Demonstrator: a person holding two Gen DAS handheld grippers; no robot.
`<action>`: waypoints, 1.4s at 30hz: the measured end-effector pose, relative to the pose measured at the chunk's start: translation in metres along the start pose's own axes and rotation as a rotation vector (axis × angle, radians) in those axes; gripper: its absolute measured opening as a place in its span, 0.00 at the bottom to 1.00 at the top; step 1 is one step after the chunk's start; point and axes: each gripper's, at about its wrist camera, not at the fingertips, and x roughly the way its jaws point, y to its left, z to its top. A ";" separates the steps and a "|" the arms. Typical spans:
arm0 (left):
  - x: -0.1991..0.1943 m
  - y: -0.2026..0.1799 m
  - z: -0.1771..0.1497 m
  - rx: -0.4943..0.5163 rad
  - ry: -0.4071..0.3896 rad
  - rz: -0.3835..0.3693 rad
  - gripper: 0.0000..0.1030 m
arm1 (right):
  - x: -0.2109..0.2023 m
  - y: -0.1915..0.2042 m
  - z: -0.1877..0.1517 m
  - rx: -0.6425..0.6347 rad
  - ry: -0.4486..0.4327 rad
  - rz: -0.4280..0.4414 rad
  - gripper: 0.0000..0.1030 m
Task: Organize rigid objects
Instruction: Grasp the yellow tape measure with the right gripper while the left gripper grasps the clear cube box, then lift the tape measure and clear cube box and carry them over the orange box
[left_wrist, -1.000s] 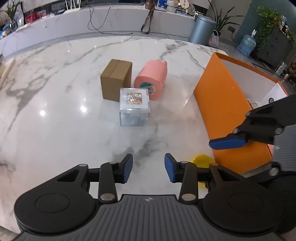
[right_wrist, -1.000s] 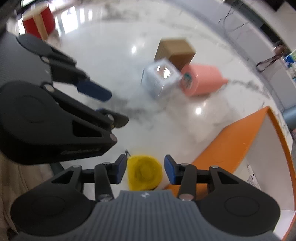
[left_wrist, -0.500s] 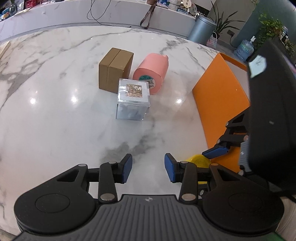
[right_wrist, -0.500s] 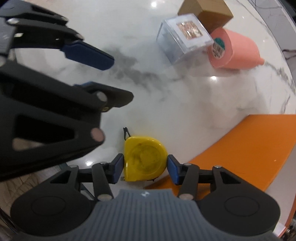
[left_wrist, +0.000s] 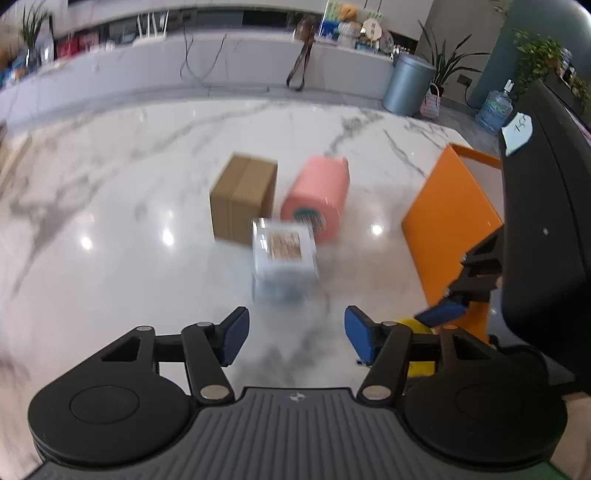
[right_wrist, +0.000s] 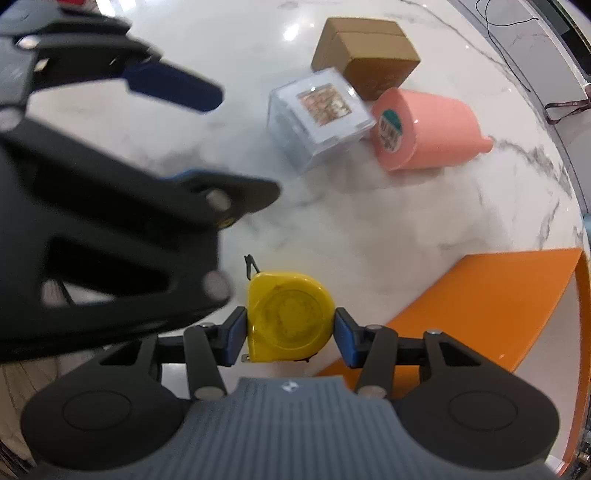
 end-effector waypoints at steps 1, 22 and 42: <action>0.001 -0.001 0.004 0.016 -0.015 0.007 0.74 | -0.001 -0.001 0.001 0.001 -0.005 -0.003 0.49; 0.053 0.004 0.029 0.089 -0.047 0.012 0.59 | -0.012 -0.029 0.008 0.100 -0.095 0.009 0.49; 0.000 0.001 0.017 0.088 -0.122 0.039 0.52 | -0.048 -0.019 -0.009 0.149 -0.227 -0.021 0.49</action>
